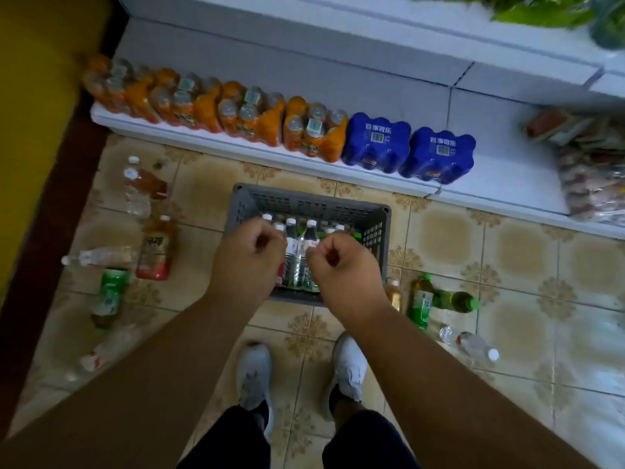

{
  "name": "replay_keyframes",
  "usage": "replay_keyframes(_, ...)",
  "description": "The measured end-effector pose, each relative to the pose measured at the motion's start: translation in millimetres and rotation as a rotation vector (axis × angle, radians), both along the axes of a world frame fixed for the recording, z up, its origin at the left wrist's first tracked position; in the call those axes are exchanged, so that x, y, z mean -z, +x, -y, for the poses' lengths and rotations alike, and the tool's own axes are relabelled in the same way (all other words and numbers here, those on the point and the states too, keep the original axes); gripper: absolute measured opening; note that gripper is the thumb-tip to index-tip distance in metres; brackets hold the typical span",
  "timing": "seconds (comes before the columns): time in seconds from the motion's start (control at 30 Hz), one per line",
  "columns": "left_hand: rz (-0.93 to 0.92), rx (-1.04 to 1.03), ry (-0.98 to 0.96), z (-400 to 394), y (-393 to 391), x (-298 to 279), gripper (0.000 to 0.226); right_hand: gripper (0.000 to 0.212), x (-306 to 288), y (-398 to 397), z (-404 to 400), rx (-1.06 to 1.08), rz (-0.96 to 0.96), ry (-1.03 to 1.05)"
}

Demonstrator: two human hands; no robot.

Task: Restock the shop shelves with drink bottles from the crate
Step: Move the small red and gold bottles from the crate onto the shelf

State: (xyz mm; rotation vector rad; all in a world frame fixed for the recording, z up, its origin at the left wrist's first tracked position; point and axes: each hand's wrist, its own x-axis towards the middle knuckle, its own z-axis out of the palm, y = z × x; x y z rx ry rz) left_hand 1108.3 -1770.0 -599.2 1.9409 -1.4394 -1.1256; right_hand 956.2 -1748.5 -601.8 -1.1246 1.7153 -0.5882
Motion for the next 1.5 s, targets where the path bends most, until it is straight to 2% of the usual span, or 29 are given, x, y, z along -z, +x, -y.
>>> replay_keyframes(0.1, 0.033, -0.129, 0.235, -3.3, -6.0, 101.8, 0.019, 0.018, 85.0, -2.3, -5.6, 0.108, 0.013, 0.121)
replay_keyframes(0.17, 0.099, -0.123, 0.342, -1.6, -11.0, 174.0, 0.022, 0.012, 148.0, -4.3, -4.7, 0.162, 0.049, 0.279)
replay_keyframes(0.27, 0.23, -0.096, 0.357, 7.7, -9.9, 249.6, 0.021, 0.035, 223.7, -9.5, 4.3, 0.144, 0.059, 0.488)
replay_keyframes(0.37, 0.367, -0.047, 0.472, 24.0, -3.4, 309.1, 0.043, 0.052, 281.4, -18.3, 16.2, 0.123, 0.016, 0.509)
replay_keyframes(0.43, 0.369, -0.008, 0.566, 34.9, -0.3, 340.6, 0.061, 0.065, 310.3, -22.3, 25.1, 0.13, -0.061, 0.526)
replay_keyframes(0.5, 0.395, 0.005, 0.568, 41.2, -2.6, 363.5, 0.076, 0.075, 337.2, -26.2, 34.9, 0.115, -0.174, 0.532)
replay_keyframes(0.63, 0.668, 0.093, 0.502, 47.3, -5.2, 392.7, 0.11, 0.072, 381.2, -30.5, 52.9, -0.016, -0.336, 0.565)
replay_keyframes(0.7, 0.718, 0.126, 0.515, 48.6, 1.6, 407.1, 0.118, 0.076, 401.3, -27.5, 60.4, -0.099, -0.459, 0.562)
replay_keyframes(0.77, 0.683, 0.094, 0.504, 49.2, 7.3, 416.8, 0.118, 0.084, 415.1, -22.8, 66.5, -0.107, -0.568, 0.553)
replay_keyframes(0.83, 0.602, 0.037, 0.471, 50.0, 9.1, 421.1, 0.11, 0.089, 424.4, -20.1, 71.7, -0.114, -0.641, 0.565)
replay_keyframes(0.9, 0.428, -0.044, 0.459, 50.1, 8.4, 418.9, 0.085, 0.079, 425.1, -21.5, 76.7, -0.153, -0.682, 0.568)
replay_keyframes(0.97, 0.179, -0.093, 0.493, 46.6, 6.2, 411.5, 0.056, 0.062, 421.0, -23.0, 80.8, -0.2, -0.684, 0.534)
replay_keyframes(1.0, 0.062, -0.096, 0.517, 44.0, 2.6, 408.1, 0.049, 0.057, 419.5, -24.1, 80.6, -0.199, -0.667, 0.52)
replay_keyframes(1.07, -0.109, -0.087, 0.542, 40.3, -5.7, 402.5, 0.046, 0.058, 416.7, -24.8, 79.8, -0.141, -0.616, 0.522)
replay_keyframes(1.17, -0.248, -0.114, 0.59, 38.1, -14.9, 399.3, 0.05, 0.054, 413.9, -28.1, 77.2, 0.0, -0.532, 0.516)
replay_keyframes(1.27, -0.35, -0.192, 0.651, 33.4, -16.3, 405.1, 0.049, 0.039, 414.0, -29.2, 69.8, 0.083, -0.492, 0.455)
replay_keyframes(1.3, -0.346, -0.194, 0.638, 30.7, -17.1, 407.7, 0.047, 0.042, 414.8, -25.5, 67.0, 0.057, -0.51, 0.439)
replay_keyframes(1.37, -0.291, -0.15, 0.578, 26.9, -19.8, 412.2, 0.044, 0.07, 421.3, -14.4, 64.0, -0.104, -0.644, 0.416)
replay_keyframes(1.4, -0.276, -0.14, 0.556, 26.0, -21.8, 413.2, 0.044, 0.077, 424.5, -8.4, 65.0, -0.163, -0.722, 0.391)
replay_keyframes(1.5, -0.313, -0.162, 0.565, 26.3, -20.9, 414.5, 0.044, 0.069, 431.4, -2.5, 73.2, -0.148, -0.791, 0.348)
